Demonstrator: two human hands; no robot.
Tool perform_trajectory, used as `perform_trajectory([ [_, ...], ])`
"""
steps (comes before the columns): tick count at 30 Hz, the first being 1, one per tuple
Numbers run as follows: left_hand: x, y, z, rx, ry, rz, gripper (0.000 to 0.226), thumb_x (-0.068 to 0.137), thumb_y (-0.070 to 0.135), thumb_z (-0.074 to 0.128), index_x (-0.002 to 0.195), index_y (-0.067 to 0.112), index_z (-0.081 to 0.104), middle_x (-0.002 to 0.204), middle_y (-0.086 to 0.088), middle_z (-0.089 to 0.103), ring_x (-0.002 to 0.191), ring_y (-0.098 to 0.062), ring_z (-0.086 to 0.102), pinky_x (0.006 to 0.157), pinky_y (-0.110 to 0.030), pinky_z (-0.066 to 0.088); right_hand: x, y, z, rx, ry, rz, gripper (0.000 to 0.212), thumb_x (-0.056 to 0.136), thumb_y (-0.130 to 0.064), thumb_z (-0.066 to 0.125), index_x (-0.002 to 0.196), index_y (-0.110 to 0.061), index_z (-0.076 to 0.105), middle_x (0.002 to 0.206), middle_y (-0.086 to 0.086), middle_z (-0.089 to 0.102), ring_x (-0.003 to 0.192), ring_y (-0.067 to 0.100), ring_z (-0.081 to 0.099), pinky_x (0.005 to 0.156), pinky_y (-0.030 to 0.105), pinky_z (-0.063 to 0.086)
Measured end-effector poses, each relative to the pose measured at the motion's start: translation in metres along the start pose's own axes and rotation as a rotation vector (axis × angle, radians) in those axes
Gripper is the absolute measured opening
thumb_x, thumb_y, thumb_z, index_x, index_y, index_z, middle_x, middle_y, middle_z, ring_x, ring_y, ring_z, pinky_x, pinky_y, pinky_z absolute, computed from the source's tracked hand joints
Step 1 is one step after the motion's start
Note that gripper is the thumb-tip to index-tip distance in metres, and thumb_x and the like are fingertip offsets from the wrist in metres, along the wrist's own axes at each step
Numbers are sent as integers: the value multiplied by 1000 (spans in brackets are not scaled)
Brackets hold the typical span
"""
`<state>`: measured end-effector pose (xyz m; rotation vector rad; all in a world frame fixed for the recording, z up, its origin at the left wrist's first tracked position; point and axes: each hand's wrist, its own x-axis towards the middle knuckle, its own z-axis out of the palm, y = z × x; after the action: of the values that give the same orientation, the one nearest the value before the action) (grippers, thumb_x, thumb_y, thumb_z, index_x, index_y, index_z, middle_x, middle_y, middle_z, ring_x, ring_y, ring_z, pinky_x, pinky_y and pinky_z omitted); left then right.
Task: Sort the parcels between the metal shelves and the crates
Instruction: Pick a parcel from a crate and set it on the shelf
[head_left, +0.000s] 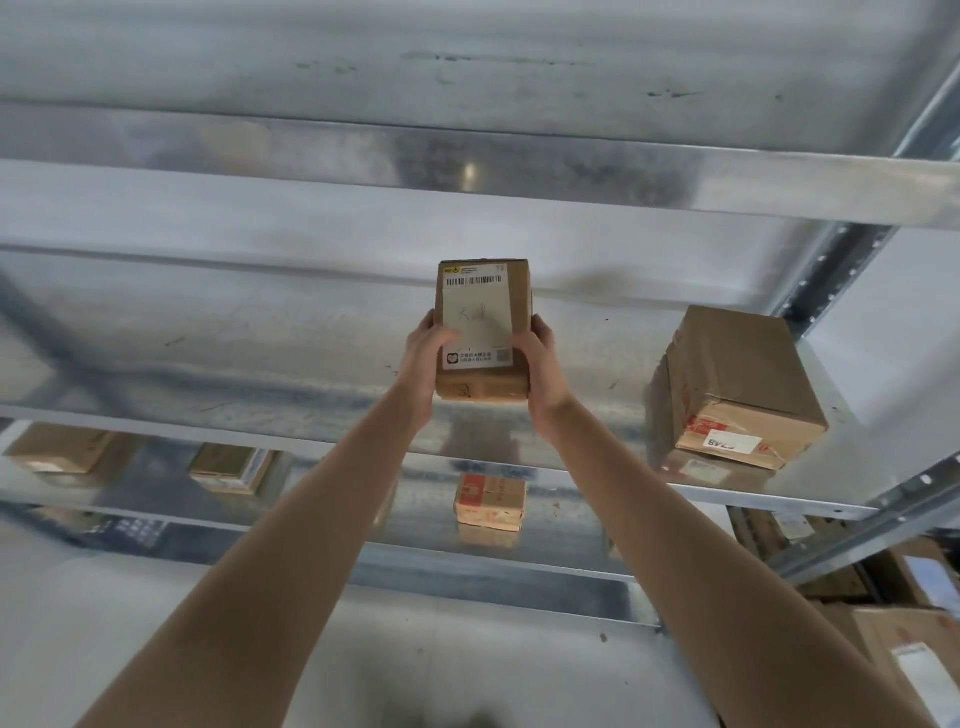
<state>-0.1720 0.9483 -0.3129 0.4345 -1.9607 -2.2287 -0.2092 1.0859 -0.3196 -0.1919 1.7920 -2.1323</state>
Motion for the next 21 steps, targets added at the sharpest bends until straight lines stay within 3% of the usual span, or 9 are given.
perform_trajectory([
  [2,-5,2,-14,50,59,10,66,66,52,65,126,28,55,133,-9,54,114,-27,60,89,-42,55,-1,0,19,-13,0,-36,70,76,-41,62,139,-18,38,126,7,60,108,23,62,75,27,54],
  [5,-18,11,-46,42,152,39,62,71,48,72,126,38,45,131,1,51,116,-18,55,83,-28,49,-1,4,61,-32,-55,-90,76,76,-40,73,139,-20,35,125,0,59,108,14,63,69,16,55],
  [8,-33,20,-106,-12,253,69,55,81,32,76,131,31,52,121,4,66,113,-20,62,87,-33,53,3,16,125,-76,-134,-127,64,85,-32,77,136,-23,41,124,-3,64,109,14,65,74,22,59],
  [11,-60,31,-182,-35,385,83,70,78,39,77,140,28,48,123,3,66,113,-20,62,94,-39,53,-1,27,206,-86,-253,-152,50,88,-28,74,130,-23,47,122,-3,67,108,17,67,82,33,61],
  [16,-131,56,-324,-105,567,155,57,88,29,71,139,26,48,122,-2,65,112,-23,63,92,-41,55,-35,38,363,-109,-514,-134,54,81,-36,71,128,-23,48,125,2,64,110,22,66,88,45,59],
  [19,-183,76,-409,-117,689,214,60,87,31,72,141,24,47,123,-4,66,113,-25,64,94,-44,55,-69,39,460,-114,-679,-142,51,91,-29,68,135,-23,44,128,2,62,108,19,65,74,26,60],
  [21,-218,88,-460,-104,754,265,64,83,36,75,140,24,49,125,-4,66,112,-24,65,92,-42,56,-92,41,519,-108,-777,-145,47,96,-25,63,138,-23,43,129,2,62,108,19,65,69,22,57],
])
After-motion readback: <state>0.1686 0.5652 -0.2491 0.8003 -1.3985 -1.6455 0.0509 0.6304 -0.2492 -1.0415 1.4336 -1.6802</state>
